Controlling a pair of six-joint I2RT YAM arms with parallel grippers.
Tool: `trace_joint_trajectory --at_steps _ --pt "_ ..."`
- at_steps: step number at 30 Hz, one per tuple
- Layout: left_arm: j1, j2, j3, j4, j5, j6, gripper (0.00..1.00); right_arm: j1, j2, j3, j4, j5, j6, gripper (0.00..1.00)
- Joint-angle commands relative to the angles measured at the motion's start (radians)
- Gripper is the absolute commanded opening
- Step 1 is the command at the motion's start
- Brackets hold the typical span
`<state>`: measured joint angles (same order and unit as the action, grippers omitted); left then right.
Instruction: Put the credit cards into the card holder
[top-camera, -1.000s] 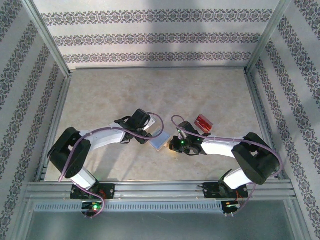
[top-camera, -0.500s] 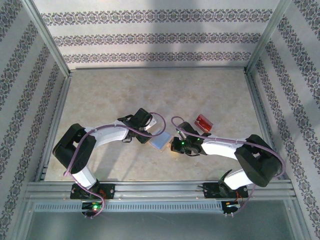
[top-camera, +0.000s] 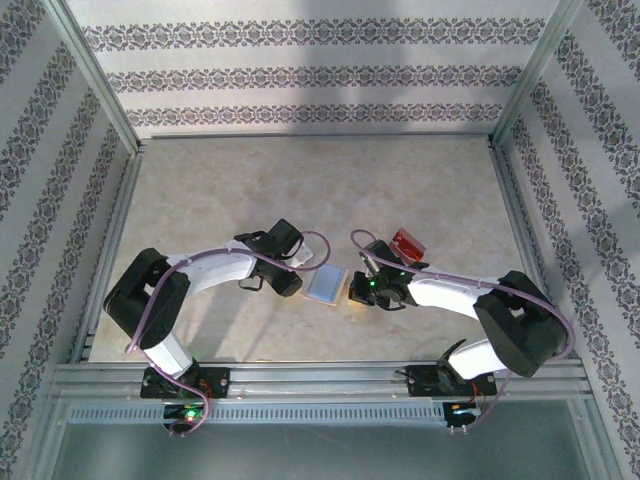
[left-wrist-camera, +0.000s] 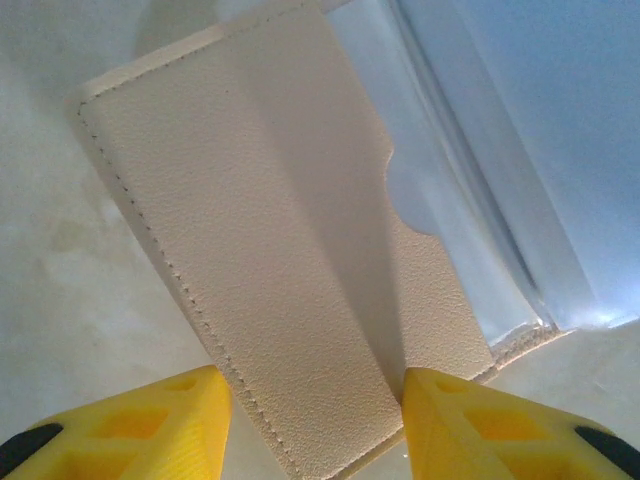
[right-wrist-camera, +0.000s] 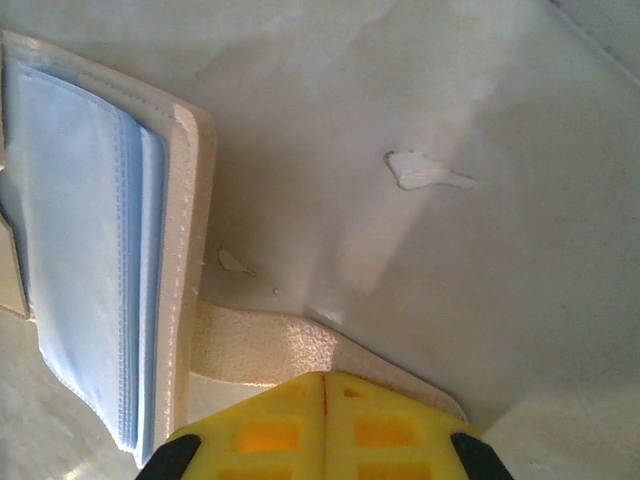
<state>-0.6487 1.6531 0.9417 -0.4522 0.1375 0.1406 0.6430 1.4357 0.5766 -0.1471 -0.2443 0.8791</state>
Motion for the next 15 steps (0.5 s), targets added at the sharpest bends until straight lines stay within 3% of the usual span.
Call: trace_joint_trajectory --at_steps 1,9,15 --pt "-0.009 -0.037 -0.008 -0.020 0.045 -0.054 0.48 -0.006 -0.014 0.025 -0.078 0.004 -0.017 0.03" --pt "-0.009 -0.075 0.095 -0.081 0.135 -0.094 0.67 0.022 -0.090 0.085 -0.180 0.018 -0.015 0.04" --pt "-0.009 -0.037 0.139 -0.084 0.179 -0.142 0.72 0.021 -0.167 0.065 -0.156 0.043 0.014 0.04"
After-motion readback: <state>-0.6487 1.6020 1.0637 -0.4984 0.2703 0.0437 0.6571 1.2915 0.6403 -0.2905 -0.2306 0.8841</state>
